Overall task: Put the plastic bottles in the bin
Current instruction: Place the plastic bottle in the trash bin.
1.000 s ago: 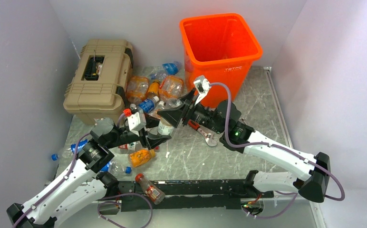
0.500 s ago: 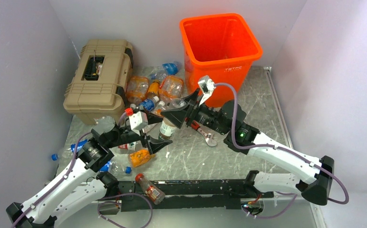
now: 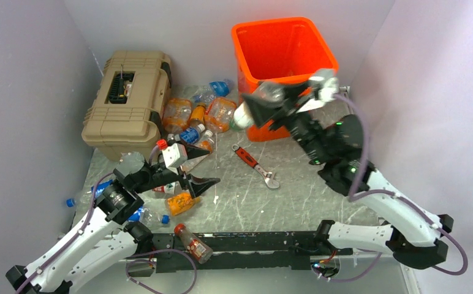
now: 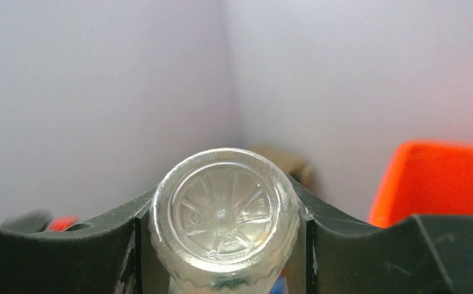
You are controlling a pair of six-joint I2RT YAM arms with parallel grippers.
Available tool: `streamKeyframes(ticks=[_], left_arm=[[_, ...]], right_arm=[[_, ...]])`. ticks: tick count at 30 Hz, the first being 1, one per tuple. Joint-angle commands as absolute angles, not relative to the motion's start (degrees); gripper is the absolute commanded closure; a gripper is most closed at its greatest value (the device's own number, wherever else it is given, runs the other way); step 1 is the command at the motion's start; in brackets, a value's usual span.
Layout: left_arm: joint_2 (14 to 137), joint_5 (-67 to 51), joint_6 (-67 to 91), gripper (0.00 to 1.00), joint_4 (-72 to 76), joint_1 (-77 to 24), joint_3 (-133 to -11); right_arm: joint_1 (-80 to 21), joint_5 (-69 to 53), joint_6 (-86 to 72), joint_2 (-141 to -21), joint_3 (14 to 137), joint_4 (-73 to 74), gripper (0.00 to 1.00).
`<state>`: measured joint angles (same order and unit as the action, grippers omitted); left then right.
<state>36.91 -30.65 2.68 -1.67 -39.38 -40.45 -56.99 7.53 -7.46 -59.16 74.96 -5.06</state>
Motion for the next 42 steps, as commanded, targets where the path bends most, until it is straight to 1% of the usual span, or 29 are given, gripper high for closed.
streamKeyframes(ticks=[1, 3, 4, 7, 10, 14, 22, 30, 31, 32, 33, 35, 36, 37, 40, 41, 42], left_arm=[[36.14, -29.01, 2.67, 0.0, -0.7, -39.64, -41.67], [36.51, -28.58, 2.55, 0.01, -0.91, -39.64, -41.66], [36.94, -28.42, 2.35, 0.01, -1.21, -39.59, -41.77], [38.25, -28.29, 1.74, 0.01, -3.02, -39.79, -42.88], [38.71, -27.95, 1.26, 0.01, -4.28, -40.03, -43.57], [37.75, -26.5, 0.88, 0.0, -4.14, -40.34, -43.19], [36.78, -24.69, 0.66, 0.0, -4.56, -40.6, -43.28], [36.68, -23.74, 0.7, 0.0, -4.88, -40.65, -43.24], [36.82, -23.66, 0.7, 0.01, -4.92, -40.67, -43.24], [37.01, -23.59, 0.7, 0.01, -4.99, -40.69, -43.31], [37.22, -23.6, 0.7, 0.01, -5.24, -40.77, -43.44], [37.72, -23.49, 0.7, 0.01, -5.8, -40.78, -43.82], [37.83, -23.36, 0.7, 0.01, -6.06, -40.77, -44.0], [37.94, -23.11, 0.7, 0.01, -6.28, -40.71, -44.11], [37.49, -22.0, 0.7, 0.0, -5.91, -40.78, -43.68], [37.44, -21.67, 0.7, 0.0, -5.63, -40.77, -43.42], [37.56, -21.51, 0.7, 0.01, -5.43, -40.77, -43.28]], right_arm=[[-56.82, 27.53, 12.07, -58.96, 82.75, -14.66, 1.0], [-55.03, 32.67, 17.72, -62.46, 84.79, -20.08, 1.0], [-52.87, 33.2, 17.57, -64.8, 86.88, -20.45, 1.0], [-40.42, 27.43, 6.4, -71.33, 94.73, -12.38, 1.0], [-34.58, 24.6, 0.81, -75.75, 97.87, -12.41, 1.0], [-31.08, 22.17, -3.26, -79.78, 100.14, -13.62, 1.0], [-24.25, 18.83, -11.59, -89.49, 108.32, -7.92, 1.0], [-20.71, 16.68, -15.05, -95.84, 111.34, -2.7, 0.99], [-20.38, 16.19, -15.59, -96.14, 111.1, -2.36, 0.94], [-20.17, 15.83, -15.89, -96.35, 110.68, -2.24, 0.86], [-20.06, 15.45, -16.05, -96.45, 110.25, -2.29, 0.75], [-19.94, 14.82, -15.62, -96.75, 110.19, -1.88, 0.48], [-19.95, 14.77, -15.04, -97.07, 110.88, -1.21, 0.36], [-19.95, 14.83, -14.88, -97.36, 111.71, -0.43, 0.27], [-19.95, 14.61, -15.24, -96.9, 111.57, -0.26, 0.06], [-19.95, 13.98, -15.41, -96.78, 111.83, -0.26, 0.01], [-19.95, 13.9, -15.5, -96.73, 112.56, 1.03, 0.0]])
